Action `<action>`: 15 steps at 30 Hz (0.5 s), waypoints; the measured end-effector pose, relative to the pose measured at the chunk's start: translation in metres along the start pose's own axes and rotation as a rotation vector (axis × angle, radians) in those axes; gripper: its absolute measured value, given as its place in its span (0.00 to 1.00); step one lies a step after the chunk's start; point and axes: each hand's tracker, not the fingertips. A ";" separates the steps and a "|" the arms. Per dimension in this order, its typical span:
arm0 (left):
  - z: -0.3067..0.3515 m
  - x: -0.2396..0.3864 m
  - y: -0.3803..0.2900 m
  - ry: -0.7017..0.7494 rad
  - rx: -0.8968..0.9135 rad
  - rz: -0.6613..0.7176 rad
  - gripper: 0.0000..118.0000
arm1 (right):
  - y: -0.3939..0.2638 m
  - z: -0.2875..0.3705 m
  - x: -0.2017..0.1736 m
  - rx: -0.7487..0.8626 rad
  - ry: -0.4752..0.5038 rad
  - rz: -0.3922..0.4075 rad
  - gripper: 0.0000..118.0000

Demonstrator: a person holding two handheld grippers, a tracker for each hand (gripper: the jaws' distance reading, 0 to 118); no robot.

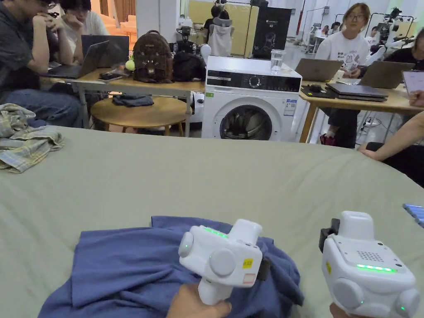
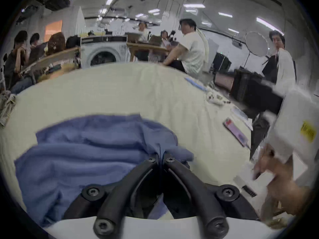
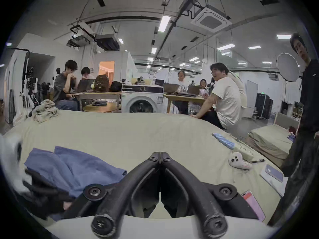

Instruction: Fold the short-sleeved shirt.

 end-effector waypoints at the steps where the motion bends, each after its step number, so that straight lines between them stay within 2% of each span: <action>1: -0.006 -0.001 -0.007 0.005 -0.019 0.006 0.00 | -0.004 -0.002 0.000 -0.008 -0.001 -0.003 0.00; 4: -0.013 -0.005 -0.017 0.021 -0.035 0.038 0.03 | -0.009 -0.005 -0.003 -0.030 0.004 -0.010 0.00; 5: -0.013 -0.008 -0.018 0.017 -0.032 0.063 0.08 | -0.009 -0.003 -0.006 -0.033 0.010 -0.010 0.00; 7: -0.002 -0.015 -0.014 -0.008 -0.015 0.117 0.27 | -0.008 -0.002 -0.013 -0.032 0.022 -0.003 0.00; 10: 0.027 -0.025 -0.008 -0.002 0.065 0.149 0.34 | -0.003 0.001 -0.023 -0.011 0.055 0.017 0.00; 14: 0.079 -0.039 -0.012 0.103 0.205 0.145 0.34 | 0.010 0.008 -0.043 0.014 0.110 0.023 0.00; 15: 0.089 -0.044 -0.015 0.113 0.229 0.154 0.26 | 0.012 0.009 -0.047 0.021 0.124 0.016 0.00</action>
